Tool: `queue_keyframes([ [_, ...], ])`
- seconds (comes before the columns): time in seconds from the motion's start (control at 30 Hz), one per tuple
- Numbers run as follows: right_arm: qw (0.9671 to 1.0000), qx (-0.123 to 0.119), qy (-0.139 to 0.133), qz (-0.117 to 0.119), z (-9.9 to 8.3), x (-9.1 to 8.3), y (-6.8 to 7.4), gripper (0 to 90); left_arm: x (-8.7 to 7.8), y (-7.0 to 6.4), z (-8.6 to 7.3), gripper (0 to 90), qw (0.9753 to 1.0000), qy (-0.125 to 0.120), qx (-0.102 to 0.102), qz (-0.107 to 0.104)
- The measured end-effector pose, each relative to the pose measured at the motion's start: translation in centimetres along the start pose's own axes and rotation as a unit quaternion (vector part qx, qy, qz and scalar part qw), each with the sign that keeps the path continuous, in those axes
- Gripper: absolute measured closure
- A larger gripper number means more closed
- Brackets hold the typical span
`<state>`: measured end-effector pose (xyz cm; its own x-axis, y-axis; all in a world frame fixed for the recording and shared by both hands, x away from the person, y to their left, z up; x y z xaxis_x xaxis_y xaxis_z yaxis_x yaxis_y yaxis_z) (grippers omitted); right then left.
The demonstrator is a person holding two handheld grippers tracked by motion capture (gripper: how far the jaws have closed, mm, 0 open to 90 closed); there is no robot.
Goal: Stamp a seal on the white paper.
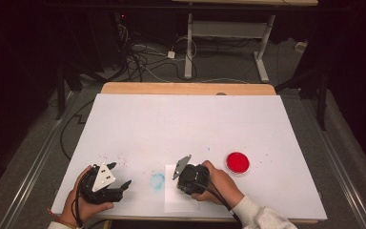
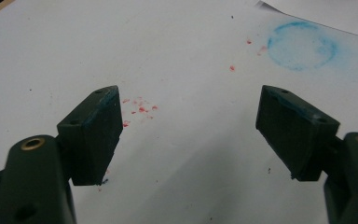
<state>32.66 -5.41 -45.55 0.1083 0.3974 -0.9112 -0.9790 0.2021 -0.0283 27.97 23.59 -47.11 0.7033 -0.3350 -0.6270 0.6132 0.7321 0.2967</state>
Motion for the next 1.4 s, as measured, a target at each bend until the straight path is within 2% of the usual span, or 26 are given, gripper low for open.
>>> queue_keyframes([
  [0.13,1.0000,0.005,0.000,0.003,-0.07,0.00,-0.08,76.5,0.01,-0.07,0.04,22.4,1.0000,0.001,0.002,0.000],
  [0.37,0.9997,-0.009,0.004,-0.021,0.05,0.11,0.59,76.5,0.04,-0.07,0.07,22.4,1.0000,0.000,0.002,-0.001],
  [0.6,0.9999,0.010,-0.005,0.006,-0.22,0.08,-0.20,76.5,0.07,-0.16,0.11,22.4,1.0000,0.001,0.002,-0.002],
  [0.8,0.9998,0.016,-0.007,0.009,-0.26,0.09,-0.21,76.5,0.10,-0.22,0.13,22.4,1.0000,0.002,0.003,-0.003],
  [0.9,0.9999,0.011,-0.003,0.004,-0.21,0.09,-0.14,76.5,0.11,-0.23,0.13,22.4,1.0000,0.002,0.003,-0.003],
  [1.0,0.9997,0.016,-0.012,0.010,-0.30,0.18,-0.28,76.5,0.12,-0.22,0.12,22.5,1.0000,0.002,0.002,-0.004],
  [1.1,0.9999,0.015,-0.003,0.004,-0.23,0.09,-0.12,76.5,0.13,-0.25,0.13,22.5,1.0000,0.002,0.003,-0.004],
  [1.4,0.9999,0.014,-0.005,0.004,-0.28,0.14,-0.12,76.5,0.09,-0.27,0.13,22.5,1.0000,0.003,0.004,-0.003],
])
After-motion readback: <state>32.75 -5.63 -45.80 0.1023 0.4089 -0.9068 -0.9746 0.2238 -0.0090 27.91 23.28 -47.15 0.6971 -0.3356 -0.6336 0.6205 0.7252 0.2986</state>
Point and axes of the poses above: each handheld gripper's, and its own axes: x roughly forward along the jaws, z roughly out of its top, y roughly to its left, the point moved 1 cm from there along x, roughly forward along the jaws, and after that the axes turned 5 degrees about z, right-handed, at the moved point
